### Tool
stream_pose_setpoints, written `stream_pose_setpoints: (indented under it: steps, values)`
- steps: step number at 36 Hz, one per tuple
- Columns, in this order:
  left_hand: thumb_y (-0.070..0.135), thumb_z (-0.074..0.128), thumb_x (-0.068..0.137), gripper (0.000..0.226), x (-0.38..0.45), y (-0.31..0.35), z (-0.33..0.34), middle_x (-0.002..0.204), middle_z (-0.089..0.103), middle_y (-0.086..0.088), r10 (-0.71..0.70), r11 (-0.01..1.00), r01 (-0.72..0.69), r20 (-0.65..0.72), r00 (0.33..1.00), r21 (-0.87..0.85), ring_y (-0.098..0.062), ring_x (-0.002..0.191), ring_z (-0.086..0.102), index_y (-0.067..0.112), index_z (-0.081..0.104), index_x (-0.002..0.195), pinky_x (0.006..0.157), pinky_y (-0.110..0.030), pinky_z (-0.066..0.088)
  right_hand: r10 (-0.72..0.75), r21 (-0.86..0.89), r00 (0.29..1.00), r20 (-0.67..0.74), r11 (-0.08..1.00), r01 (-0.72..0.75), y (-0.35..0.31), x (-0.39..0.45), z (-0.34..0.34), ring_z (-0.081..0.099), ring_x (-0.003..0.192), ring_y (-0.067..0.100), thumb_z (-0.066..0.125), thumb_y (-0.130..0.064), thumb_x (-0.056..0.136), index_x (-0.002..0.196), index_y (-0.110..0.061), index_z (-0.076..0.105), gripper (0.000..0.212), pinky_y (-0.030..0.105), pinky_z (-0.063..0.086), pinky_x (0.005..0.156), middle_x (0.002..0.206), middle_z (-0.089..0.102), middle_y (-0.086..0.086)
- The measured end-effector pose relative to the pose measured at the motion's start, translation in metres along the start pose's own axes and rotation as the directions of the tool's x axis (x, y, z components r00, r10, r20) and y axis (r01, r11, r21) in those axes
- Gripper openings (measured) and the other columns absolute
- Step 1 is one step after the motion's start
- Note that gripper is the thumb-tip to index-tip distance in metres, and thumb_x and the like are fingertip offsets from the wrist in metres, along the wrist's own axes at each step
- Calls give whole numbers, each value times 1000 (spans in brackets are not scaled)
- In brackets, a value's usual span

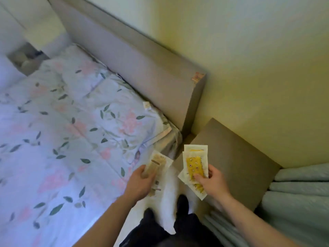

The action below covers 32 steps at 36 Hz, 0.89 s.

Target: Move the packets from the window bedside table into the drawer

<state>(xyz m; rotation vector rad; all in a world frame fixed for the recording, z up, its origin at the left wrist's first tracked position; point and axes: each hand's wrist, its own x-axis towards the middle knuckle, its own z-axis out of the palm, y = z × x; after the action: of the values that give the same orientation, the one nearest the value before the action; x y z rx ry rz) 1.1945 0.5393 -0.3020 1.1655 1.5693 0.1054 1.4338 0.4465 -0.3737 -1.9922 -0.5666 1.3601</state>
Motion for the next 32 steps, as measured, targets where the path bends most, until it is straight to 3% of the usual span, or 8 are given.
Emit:
stream_pose_setpoints:
  steps: [4, 7, 9, 12, 16, 26, 29, 32]
  values:
    - [49, 68, 89, 33, -49, -48, -62, 79, 75, -3, -55, 987, 36, -119, 991, -158, -17, 65, 73, 18, 66, 99, 65, -36, 61, -112, -73, 981, 156, 990, 125, -35, -33, 53, 74, 90, 8, 83, -13, 82, 99, -34, 70, 30, 41, 61, 86, 93, 77, -16]
    - [34, 65, 96, 30, -90, -83, -99, 74, 72, -7, -104, 967, 47, -217, 971, -251, -8, 50, 67, 5, 64, 101, 45, -22, 51, -185, -137, 942, 280, 964, 230, -61, -59, 99, 74, 90, 10, 84, -15, 80, 101, -31, 71, 29, 44, 61, 86, 94, 78, -13]
    - [36, 64, 96, 32, -117, -110, -122, 77, 70, -12, -118, 952, 24, -293, 949, -305, -5, 46, 64, 5, 64, 100, 42, -19, 47, -230, -173, 905, 358, 936, 307, -75, -78, 134, 75, 87, 12, 85, -17, 79, 99, -28, 73, 26, 43, 62, 83, 91, 78, -9]
    - [37, 65, 96, 27, -157, -160, -158, 79, 71, -14, -192, 912, 15, -393, 899, -411, -14, 53, 67, 10, 65, 97, 44, -23, 49, -284, -251, 841, 460, 867, 430, -92, -109, 198, 75, 80, 13, 86, -23, 75, 92, -24, 76, 20, 43, 62, 79, 84, 78, -6]
    - [33, 64, 95, 13, -209, -242, -204, 82, 71, -3, -248, 916, 22, -521, 817, -401, -15, 69, 64, 20, 65, 95, 52, -21, 44, -322, -291, 737, 595, 768, 570, -96, -163, 295, 73, 79, 22, 82, -20, 75, 86, -18, 74, 14, 47, 60, 79, 80, 76, 0]
    - [14, 62, 91, 10, -333, -432, -298, 70, 68, 4, -418, 808, -46, -627, 658, -587, -19, 66, 60, 22, 66, 87, 60, -28, 45, -308, -166, 491, 815, 688, 707, -59, -336, 492, 73, 76, 10, 76, -6, 82, 94, -25, 74, 23, 20, 53, 65, 83, 77, -7]
    - [10, 61, 92, 5, -363, -466, -323, 69, 68, -5, -459, 752, -109, -635, 621, -650, -20, 63, 58, 8, 65, 90, 62, -29, 44, -270, -156, 437, 858, 675, 722, -56, -371, 534, 74, 80, 9, 77, -6, 83, 97, -25, 74, 24, 24, 56, 69, 86, 78, -7]
    - [3, 56, 95, 8, -390, -490, -347, 54, 60, 7, -494, 718, -164, -661, 565, -676, -6, 45, 48, 2, 64, 94, 46, -16, 37, -235, -147, 379, 895, 648, 747, -58, -399, 578, 75, 81, 11, 76, -6, 84, 96, -24, 74, 22, 29, 58, 72, 86, 78, -6]
